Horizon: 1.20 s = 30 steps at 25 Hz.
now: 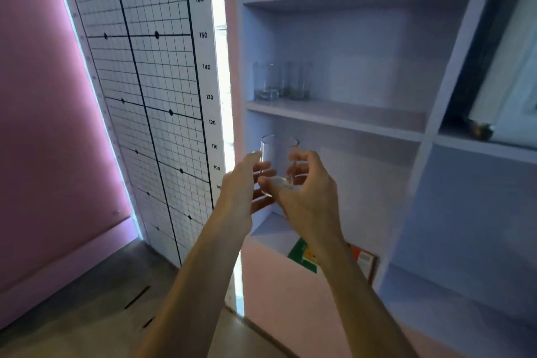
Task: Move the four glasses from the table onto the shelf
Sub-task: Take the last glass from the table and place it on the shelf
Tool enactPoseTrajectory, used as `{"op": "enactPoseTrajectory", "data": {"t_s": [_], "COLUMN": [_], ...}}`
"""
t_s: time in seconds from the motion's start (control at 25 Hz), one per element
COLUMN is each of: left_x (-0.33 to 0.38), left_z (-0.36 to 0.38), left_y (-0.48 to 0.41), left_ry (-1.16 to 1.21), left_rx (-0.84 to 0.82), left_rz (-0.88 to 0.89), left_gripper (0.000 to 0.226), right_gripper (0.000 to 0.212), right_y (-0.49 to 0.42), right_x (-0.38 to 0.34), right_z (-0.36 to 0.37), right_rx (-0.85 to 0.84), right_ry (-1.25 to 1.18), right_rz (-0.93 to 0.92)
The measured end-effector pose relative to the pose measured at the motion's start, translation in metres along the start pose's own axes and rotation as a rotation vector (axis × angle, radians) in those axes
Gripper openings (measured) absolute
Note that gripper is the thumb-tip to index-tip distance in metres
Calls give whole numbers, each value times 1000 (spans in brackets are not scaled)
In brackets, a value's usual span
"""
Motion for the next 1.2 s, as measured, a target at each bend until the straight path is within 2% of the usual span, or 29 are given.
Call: {"op": "enactPoseTrajectory", "data": {"t_s": [0.2,0.4,0.68,0.88,1.2], "left_x": [80,136,147,152,155], "left_z": [12,30,34,35,32], "left_y": [-65,-120,-169,-175,-172], "left_ry": [24,10,-32,-1,32], "left_rx": [-187,-327,-375,-406,-383], "left_rz": [59,104,83,85,96], "left_gripper": [25,36,39,23,22], "right_gripper": [69,70,68,63,68], "right_y": [-91,-170,-217,-222,-228], "right_x": [-14,-16,8,17,21], "right_z": [13,17,37,38,37], "right_rx": [159,361,390,408,377], "right_ry": [128,292,418,466,491], "right_rz": [-17,13,117,131,162]}}
Point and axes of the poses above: each hand's wrist, its own y-axis away from the middle knuckle, its own z-axis out of the palm, x = y × z, the point moved 4 cm from there along -y, towards the middle knuckle, and after that the axes turned 11 degrees about -z, right-handed, at the moved point
